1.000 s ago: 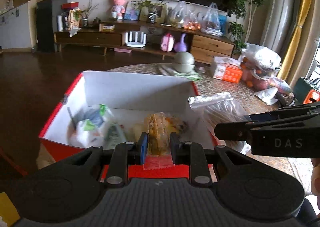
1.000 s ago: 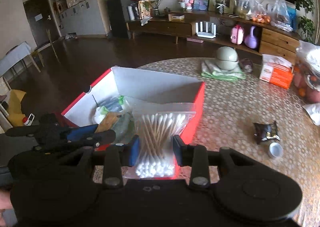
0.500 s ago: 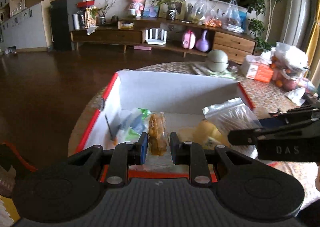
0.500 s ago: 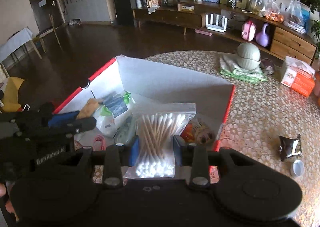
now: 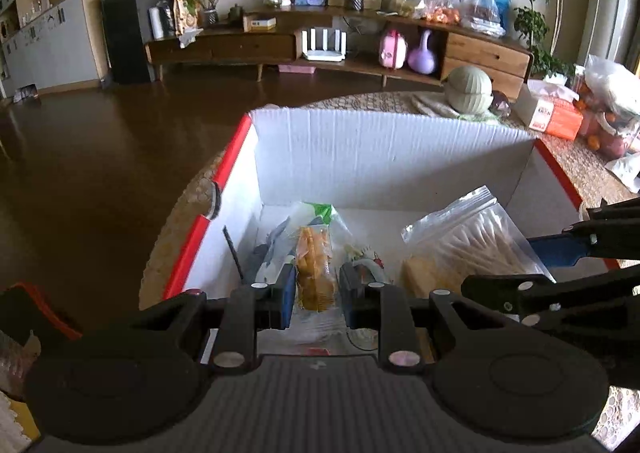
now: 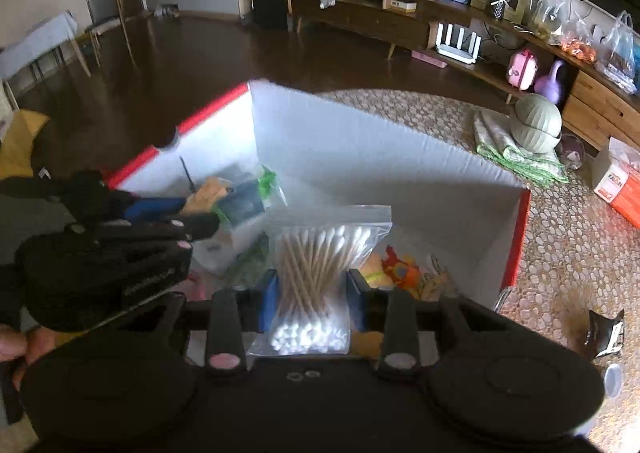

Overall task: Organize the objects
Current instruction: 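Carry the orange snack and cotton-swab bag over the red box and lower them, then open both grippers to release the snack and cotton swabs into the box, then move both tools back to the black snack bag and white tin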

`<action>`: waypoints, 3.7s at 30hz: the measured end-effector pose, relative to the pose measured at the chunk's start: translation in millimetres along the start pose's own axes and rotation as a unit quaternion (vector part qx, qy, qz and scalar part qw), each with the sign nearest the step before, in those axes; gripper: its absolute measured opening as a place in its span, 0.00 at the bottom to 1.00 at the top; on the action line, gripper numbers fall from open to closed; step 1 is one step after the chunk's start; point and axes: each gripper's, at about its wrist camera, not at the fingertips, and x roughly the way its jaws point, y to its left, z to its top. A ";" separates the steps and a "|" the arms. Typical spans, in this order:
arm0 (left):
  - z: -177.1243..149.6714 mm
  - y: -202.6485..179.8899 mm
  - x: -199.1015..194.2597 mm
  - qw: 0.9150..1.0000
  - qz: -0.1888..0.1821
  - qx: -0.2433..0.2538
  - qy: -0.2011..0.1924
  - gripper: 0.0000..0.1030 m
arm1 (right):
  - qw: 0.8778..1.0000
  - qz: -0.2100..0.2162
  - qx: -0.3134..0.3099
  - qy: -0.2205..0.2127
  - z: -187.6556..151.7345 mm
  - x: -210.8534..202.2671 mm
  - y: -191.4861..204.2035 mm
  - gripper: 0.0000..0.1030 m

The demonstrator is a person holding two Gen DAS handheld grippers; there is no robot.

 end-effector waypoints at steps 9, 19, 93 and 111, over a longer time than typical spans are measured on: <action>-3.9 -3.7 21.5 0.999 -0.011 0.008 0.037 0.22 | 1.000 0.005 -0.001 0.002 -0.9 4.5 -5.5 0.38; -7.7 -8.4 20.9 0.998 -0.008 0.013 0.053 0.26 | 1.000 0.022 0.007 0.008 -6.7 -7.3 -11.2 0.47; -3.5 -273.8 -57.5 0.982 -0.163 0.093 -0.011 0.81 | 0.987 -0.054 0.123 -0.090 -174.7 -168.0 -209.6 0.82; 33.0 -330.1 44.0 0.984 -0.141 0.112 0.016 0.99 | 0.988 -0.072 0.121 -0.070 -186.3 -109.3 -260.7 0.81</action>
